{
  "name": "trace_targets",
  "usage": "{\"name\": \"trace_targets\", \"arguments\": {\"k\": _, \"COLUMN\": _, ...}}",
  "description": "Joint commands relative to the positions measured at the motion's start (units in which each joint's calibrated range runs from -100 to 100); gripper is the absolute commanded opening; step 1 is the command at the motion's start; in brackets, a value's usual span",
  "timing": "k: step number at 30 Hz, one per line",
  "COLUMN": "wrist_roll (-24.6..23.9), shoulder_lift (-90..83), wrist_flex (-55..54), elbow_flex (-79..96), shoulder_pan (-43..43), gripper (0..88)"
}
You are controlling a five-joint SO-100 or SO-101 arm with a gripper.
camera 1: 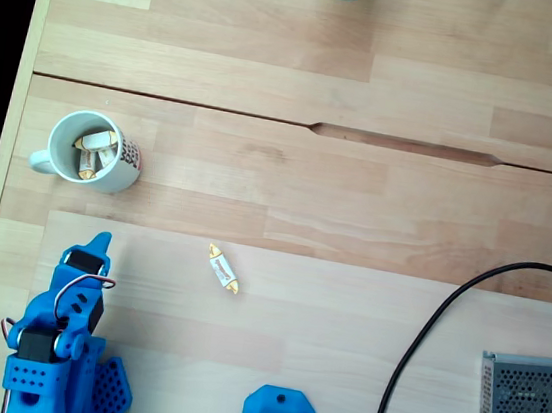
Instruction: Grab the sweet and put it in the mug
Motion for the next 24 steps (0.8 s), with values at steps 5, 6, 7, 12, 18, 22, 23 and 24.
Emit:
{"name": "trace_targets", "arguments": {"k": 5, "wrist_roll": 0.0, "shoulder_lift": 0.0, "wrist_flex": -0.6, "elbow_flex": 0.8, "shoulder_pan": 0.4, "gripper": 3.7}}
{"name": "trace_targets", "arguments": {"k": 6, "wrist_roll": 0.0, "shoulder_lift": 0.0, "wrist_flex": -0.6, "elbow_flex": 0.8, "shoulder_pan": 0.4, "gripper": 3.7}}
{"name": "trace_targets", "arguments": {"k": 7, "wrist_roll": 0.0, "shoulder_lift": 0.0, "wrist_flex": -0.6, "elbow_flex": 0.8, "shoulder_pan": 0.4, "gripper": 3.7}}
{"name": "trace_targets", "arguments": {"k": 12, "wrist_roll": 0.0, "shoulder_lift": 0.0, "wrist_flex": -0.6, "elbow_flex": 0.8, "shoulder_pan": 0.4, "gripper": 3.7}}
{"name": "trace_targets", "arguments": {"k": 18, "wrist_roll": 0.0, "shoulder_lift": 0.0, "wrist_flex": -0.7, "elbow_flex": 0.8, "shoulder_pan": 0.4, "gripper": 3.7}}
{"name": "trace_targets", "arguments": {"k": 22, "wrist_roll": 0.0, "shoulder_lift": 0.0, "wrist_flex": -0.7, "elbow_flex": 0.8, "shoulder_pan": 0.4, "gripper": 3.6}}
{"name": "trace_targets", "arguments": {"k": 23, "wrist_roll": 0.0, "shoulder_lift": 0.0, "wrist_flex": -0.7, "elbow_flex": 0.8, "shoulder_pan": 0.4, "gripper": 3.6}}
{"name": "trace_targets", "arguments": {"k": 24, "wrist_roll": 0.0, "shoulder_lift": 0.0, "wrist_flex": -0.7, "elbow_flex": 0.8, "shoulder_pan": 0.4, "gripper": 3.6}}
